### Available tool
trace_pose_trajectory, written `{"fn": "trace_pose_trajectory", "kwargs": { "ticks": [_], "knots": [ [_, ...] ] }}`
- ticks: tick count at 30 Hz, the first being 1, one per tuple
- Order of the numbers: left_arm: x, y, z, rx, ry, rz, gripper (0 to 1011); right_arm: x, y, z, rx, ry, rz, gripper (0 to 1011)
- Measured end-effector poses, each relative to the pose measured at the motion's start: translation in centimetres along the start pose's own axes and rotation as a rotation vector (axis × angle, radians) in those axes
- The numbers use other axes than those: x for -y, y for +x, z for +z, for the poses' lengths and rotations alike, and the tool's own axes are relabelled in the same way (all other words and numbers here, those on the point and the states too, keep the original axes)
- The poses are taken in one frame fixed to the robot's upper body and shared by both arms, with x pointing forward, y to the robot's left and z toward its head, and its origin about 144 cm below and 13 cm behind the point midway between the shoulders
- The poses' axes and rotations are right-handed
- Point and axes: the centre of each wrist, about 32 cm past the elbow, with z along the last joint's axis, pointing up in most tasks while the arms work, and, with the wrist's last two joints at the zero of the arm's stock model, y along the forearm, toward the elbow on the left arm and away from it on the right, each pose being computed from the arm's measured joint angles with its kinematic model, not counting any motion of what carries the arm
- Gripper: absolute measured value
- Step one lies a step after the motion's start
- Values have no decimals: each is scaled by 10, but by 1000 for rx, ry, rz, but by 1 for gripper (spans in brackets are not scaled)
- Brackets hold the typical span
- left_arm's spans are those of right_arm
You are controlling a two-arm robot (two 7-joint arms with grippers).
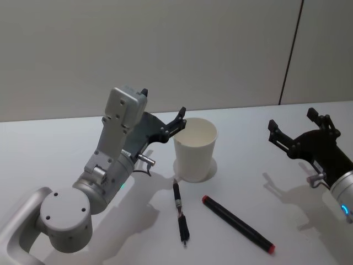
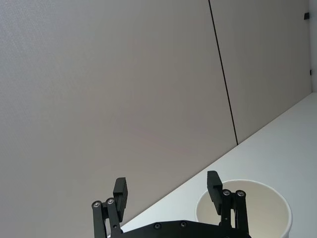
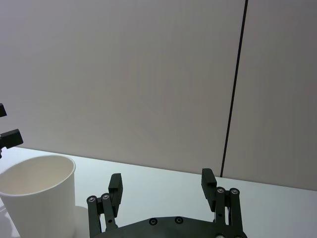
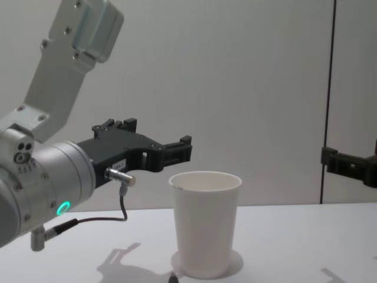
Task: Place the pen into the pen holder.
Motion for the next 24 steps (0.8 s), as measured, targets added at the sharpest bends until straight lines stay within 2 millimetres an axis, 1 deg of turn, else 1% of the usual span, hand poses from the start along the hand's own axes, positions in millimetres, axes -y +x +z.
{"fn": "trace_pose_trajectory", "kwargs": {
  "ticks": [24],
  "knots": [
    [0, 0, 0, 0, 0, 0, 1001, 0, 0, 0, 0, 0, 0, 1001]
  ]
}}
